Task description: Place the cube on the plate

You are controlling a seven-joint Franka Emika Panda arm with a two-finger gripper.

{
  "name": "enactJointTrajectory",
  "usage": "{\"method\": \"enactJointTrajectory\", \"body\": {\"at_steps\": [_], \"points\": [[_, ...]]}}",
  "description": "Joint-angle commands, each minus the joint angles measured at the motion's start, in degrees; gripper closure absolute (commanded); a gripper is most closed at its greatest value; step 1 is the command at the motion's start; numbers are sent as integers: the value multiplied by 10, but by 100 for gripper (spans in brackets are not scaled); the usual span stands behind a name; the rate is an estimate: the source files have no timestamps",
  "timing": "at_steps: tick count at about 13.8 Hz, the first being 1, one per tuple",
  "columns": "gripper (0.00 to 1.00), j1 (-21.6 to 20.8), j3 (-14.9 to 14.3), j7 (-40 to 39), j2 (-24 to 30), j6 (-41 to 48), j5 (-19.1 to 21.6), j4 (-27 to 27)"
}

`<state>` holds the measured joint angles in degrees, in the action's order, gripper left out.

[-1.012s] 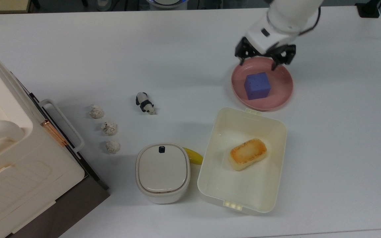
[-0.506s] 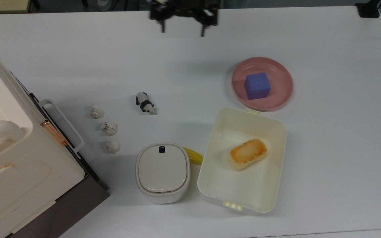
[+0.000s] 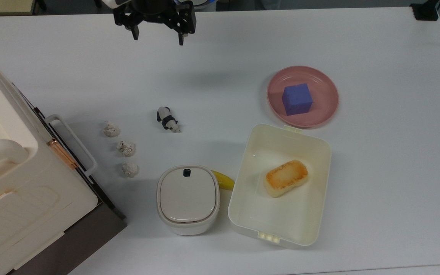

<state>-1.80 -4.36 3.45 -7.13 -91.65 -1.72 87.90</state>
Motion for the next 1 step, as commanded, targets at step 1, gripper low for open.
{"method": "enactJointTrajectory", "body": {"at_steps": [1], "points": [[0, -12, -21, -8, 16, -3, 0, 8]]}}
